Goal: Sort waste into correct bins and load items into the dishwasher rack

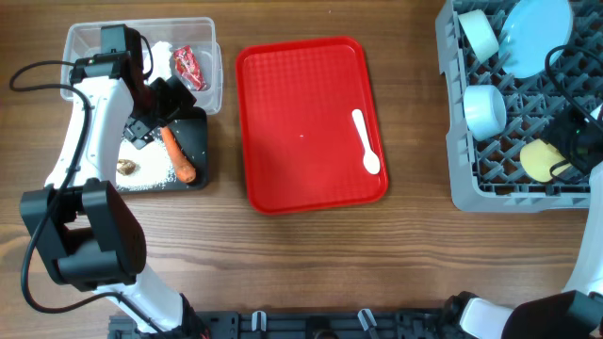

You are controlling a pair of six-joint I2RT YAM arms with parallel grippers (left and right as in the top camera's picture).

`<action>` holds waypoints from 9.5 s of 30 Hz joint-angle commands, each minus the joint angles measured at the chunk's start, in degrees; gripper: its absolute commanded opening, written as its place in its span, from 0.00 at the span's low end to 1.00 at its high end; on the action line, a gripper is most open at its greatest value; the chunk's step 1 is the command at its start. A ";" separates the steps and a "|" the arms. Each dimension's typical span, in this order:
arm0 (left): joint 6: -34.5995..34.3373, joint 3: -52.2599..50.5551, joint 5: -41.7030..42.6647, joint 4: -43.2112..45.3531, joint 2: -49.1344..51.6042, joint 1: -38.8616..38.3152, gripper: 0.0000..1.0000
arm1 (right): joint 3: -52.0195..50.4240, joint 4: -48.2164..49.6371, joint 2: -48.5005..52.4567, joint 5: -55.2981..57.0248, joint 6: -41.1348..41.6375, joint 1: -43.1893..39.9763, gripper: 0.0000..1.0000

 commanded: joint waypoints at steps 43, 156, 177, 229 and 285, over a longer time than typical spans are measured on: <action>0.04 1.22 -0.57 -0.02 -1.57 0.11 1.00 | 0.28 2.99 7.43 0.11 0.85 3.37 0.78; 0.04 1.22 -0.57 -0.02 -1.57 0.11 1.00 | 0.81 9.94 -0.94 -12.15 -3.10 25.22 0.04; 0.04 1.22 -0.57 -0.02 -1.57 0.11 1.00 | 0.70 16.00 11.45 1.70 36.94 2.82 0.06; 0.04 1.22 -0.57 -0.02 -1.57 0.11 1.00 | -38.01 38.60 -45.09 -24.79 -3.82 17.88 1.00; 0.07 1.22 -0.61 -0.02 -1.57 0.15 1.00 | -74.86 53.92 -81.99 -14.25 -9.99 32.85 1.00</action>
